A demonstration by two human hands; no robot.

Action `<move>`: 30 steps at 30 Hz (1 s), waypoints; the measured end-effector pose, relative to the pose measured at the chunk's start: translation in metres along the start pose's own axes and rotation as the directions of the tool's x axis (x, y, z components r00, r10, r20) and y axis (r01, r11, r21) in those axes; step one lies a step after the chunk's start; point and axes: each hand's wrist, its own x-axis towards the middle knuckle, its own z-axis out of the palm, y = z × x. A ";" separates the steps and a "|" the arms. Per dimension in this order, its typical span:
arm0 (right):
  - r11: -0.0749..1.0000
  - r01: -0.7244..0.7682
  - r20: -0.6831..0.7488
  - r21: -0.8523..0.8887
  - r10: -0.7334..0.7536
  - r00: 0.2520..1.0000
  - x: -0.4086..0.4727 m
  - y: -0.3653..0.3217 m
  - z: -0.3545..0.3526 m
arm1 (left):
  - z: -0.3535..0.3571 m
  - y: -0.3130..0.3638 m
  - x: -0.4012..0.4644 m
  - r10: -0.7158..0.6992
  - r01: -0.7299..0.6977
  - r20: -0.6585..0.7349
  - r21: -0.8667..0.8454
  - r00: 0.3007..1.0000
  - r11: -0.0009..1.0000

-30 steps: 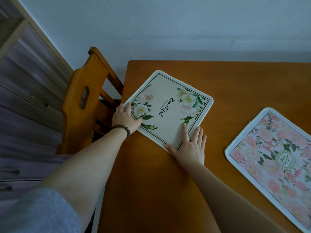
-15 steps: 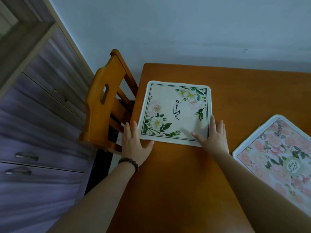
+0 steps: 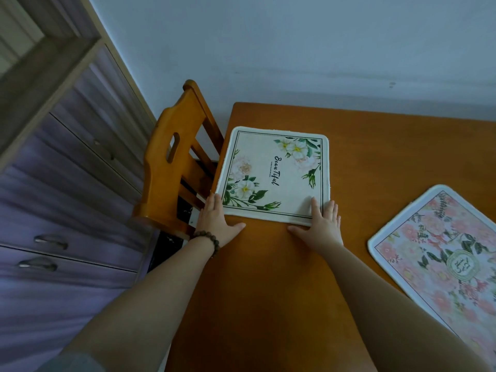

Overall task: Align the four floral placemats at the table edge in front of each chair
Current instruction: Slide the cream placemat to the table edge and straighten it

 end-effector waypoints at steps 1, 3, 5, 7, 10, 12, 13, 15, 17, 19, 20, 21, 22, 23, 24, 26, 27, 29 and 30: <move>1.000 0.003 0.004 -0.005 -0.003 1.000 -0.002 0.001 0.001 | -0.001 -0.002 -0.003 0.001 -0.001 0.006 -0.008 1.000 1.000; 0.999 0.026 0.007 -0.028 -0.026 1.000 -0.010 0.004 0.006 | 0.001 -0.007 -0.010 -0.010 0.010 0.004 -0.031 1.000 0.999; 0.996 0.061 0.007 -0.063 -0.061 0.998 -0.020 0.007 0.013 | 0.006 -0.014 -0.021 -0.022 0.022 -0.003 -0.045 1.000 0.999; 0.994 0.084 0.007 -0.077 -0.083 0.996 -0.024 0.009 0.017 | 0.010 -0.020 -0.028 -0.018 0.018 -0.001 -0.055 1.000 0.998; 0.996 0.069 -0.036 -0.053 -0.071 0.997 -0.024 0.010 0.013 | 0.007 -0.021 -0.027 -0.007 0.007 0.001 -0.113 1.000 0.994; 0.998 0.045 -0.087 -0.039 -0.048 0.995 -0.024 0.010 0.011 | 0.001 -0.019 -0.021 0.007 -0.010 -0.019 -0.154 1.000 0.988; 0.999 0.041 -0.096 -0.028 -0.043 0.994 -0.024 0.009 0.012 | -0.001 -0.018 -0.018 0.017 -0.022 -0.033 -0.163 0.999 0.986; 0.999 0.038 -0.117 -0.001 -0.037 0.992 -0.025 0.005 0.014 | -0.006 -0.016 -0.012 0.039 -0.047 -0.053 -0.165 0.998 0.985; 0.999 0.033 -0.149 0.020 -0.030 0.988 -0.022 0.002 0.015 | -0.010 -0.016 -0.006 0.055 -0.064 -0.057 -0.164 0.997 0.984; 1.000 0.026 -0.161 0.017 -0.023 0.987 -0.017 0.001 0.013 | -0.013 -0.015 0.002 0.068 -0.075 -0.046 -0.168 0.997 0.983; 1.000 0.025 -0.166 0.008 -0.023 0.986 -0.014 0.001 0.012 | -0.014 -0.015 0.004 0.076 -0.081 -0.040 -0.166 0.996 0.983; 1.000 0.023 -0.169 -0.005 -0.023 0.985 -0.012 0.001 0.012 | -0.015 -0.015 0.006 0.082 -0.087 -0.038 -0.164 0.996 0.983; 1.000 0.019 -0.171 -0.016 -0.021 0.985 -0.011 0.001 0.011 | -0.015 -0.015 0.008 0.085 -0.091 -0.041 -0.168 0.996 0.982; 1.000 0.012 -0.169 -0.022 -0.016 0.985 -0.010 0.001 0.011 | -0.015 -0.016 0.008 0.083 -0.090 -0.047 -0.178 0.995 0.980; 1.000 0.005 -0.168 -0.019 -0.008 0.986 -0.010 0.002 0.012 | -0.014 -0.017 0.008 0.073 -0.081 -0.050 -0.191 0.996 0.978; 1.000 -0.006 -0.150 0.000 0.006 0.989 -0.009 0.003 0.014 | -0.011 -0.017 0.005 0.023 -0.030 -0.035 -0.211 0.999 0.977; 1.000 -0.007 -0.132 0.008 0.008 0.991 -0.009 0.003 0.015 | -0.010 -0.017 0.005 0.005 -0.011 -0.030 -0.210 1.000 0.978; 1.000 -0.005 -0.121 0.021 0.008 0.993 -0.008 0.004 0.016 | -0.006 -0.018 0.004 -0.005 -0.002 -0.037 -0.192 0.999 0.981; 0.999 -0.005 -0.126 0.032 0.009 0.992 -0.008 0.004 0.017 | -0.005 -0.018 0.004 -0.001 -0.007 -0.045 -0.185 0.999 0.983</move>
